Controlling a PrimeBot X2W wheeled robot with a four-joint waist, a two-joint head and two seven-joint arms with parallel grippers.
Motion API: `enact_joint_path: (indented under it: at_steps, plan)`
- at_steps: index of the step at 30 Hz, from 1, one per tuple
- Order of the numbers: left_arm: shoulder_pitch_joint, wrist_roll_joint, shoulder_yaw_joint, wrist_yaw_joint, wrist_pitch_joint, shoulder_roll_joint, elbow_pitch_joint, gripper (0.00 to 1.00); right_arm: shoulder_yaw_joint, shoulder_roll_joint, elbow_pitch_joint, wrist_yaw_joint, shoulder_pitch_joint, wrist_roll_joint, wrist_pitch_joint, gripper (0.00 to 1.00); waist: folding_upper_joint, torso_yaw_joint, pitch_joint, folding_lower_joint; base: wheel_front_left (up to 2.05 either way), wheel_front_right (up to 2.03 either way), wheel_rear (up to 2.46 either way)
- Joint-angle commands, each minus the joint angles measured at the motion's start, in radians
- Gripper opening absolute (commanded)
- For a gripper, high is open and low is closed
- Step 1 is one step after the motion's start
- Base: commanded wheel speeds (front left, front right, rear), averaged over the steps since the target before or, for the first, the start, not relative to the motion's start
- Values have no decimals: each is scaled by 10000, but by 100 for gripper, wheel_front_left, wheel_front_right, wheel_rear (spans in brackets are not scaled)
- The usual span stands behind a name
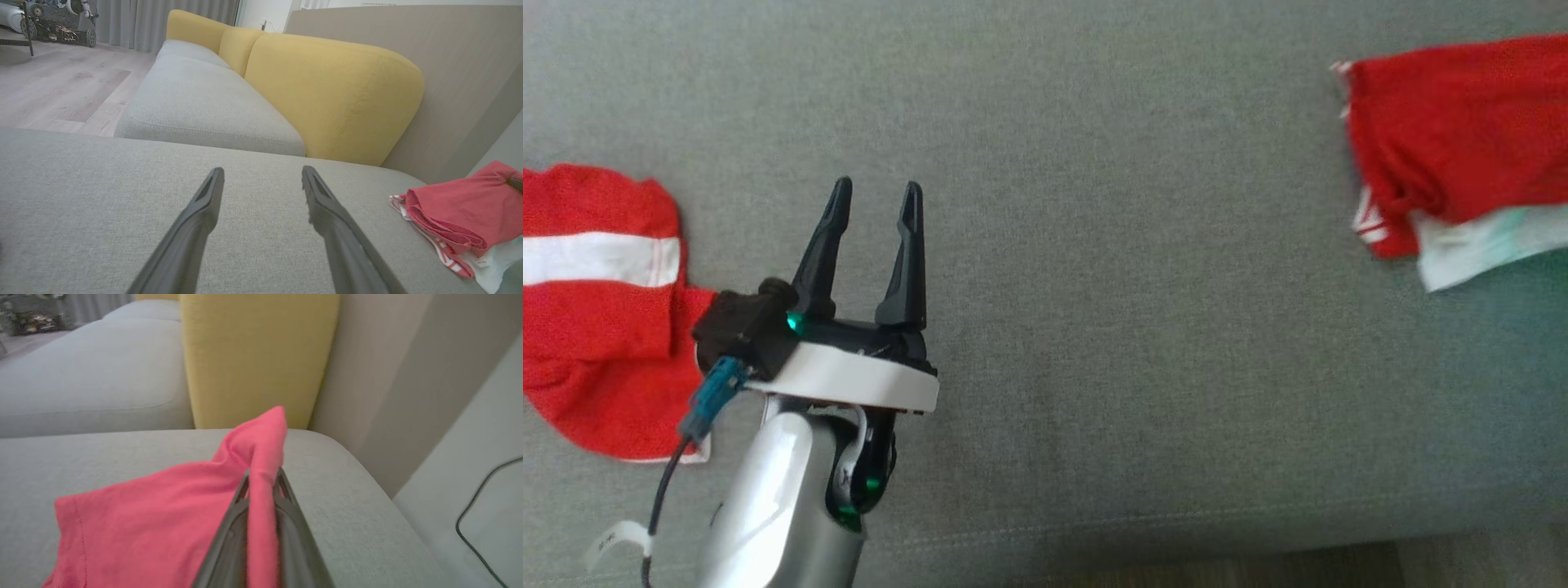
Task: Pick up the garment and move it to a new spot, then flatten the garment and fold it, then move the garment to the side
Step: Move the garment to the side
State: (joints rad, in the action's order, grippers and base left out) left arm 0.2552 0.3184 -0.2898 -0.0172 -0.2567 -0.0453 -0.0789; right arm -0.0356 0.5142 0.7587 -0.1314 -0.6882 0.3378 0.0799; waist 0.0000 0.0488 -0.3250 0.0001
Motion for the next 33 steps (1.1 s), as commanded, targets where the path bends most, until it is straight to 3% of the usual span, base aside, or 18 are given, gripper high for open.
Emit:
enact_joint_path:
  at_steps: [1, 5, 12, 13, 14, 15, 16, 24, 33]
  plan:
    - [282, -81, 228, 16, -51, -49, 333, 100, 229, 326, -142, 7, -327, 133, -46, 0, 0, 42, -327, -1, 0, 0, 0]
    - [493, -135, 233, 31, -51, -49, 327, 100, 1075, 444, 293, 7, -759, 190, -215, 0, 0, 36, -679, -1, 0, 0, 0]
    - [604, -167, 365, 48, -51, -49, 242, 100, 973, 277, 9, 7, -851, 553, -263, 0, 0, 62, -874, -1, 0, 0, 0]
    - [601, -165, 379, 60, -51, -49, 223, 100, 987, 231, -20, 7, -843, 633, -254, 9, 0, 65, -857, -1, 0, 0, 0]
    - [596, -158, 386, 66, -51, -49, 199, 100, 973, 185, -75, 7, -832, 722, -237, 36, 0, 65, -833, -1, 0, 0, 0]
    - [592, -145, 392, 67, -51, -49, 176, 100, 955, 140, -134, 7, -816, 828, -232, 90, 0, 64, -796, -1, 0, 0, 0]
    - [584, -128, 396, 64, -51, -49, 156, 100, 973, 86, -158, 7, -796, 948, -284, 100, 0, 64, -744, -1, 0, 0, 0]
    - [375, 95, 396, 34, -51, -49, 76, 100, 840, -150, -969, 7, -430, 1037, -225, 100, 0, -80, -47, -1, 0, 0, 0]
    - [-266, 285, 697, -23, -51, -49, 101, 100, -61, -1317, -3152, 7, 1038, 1105, 351, 100, 0, -518, 1196, -1, 0, 0, 0]
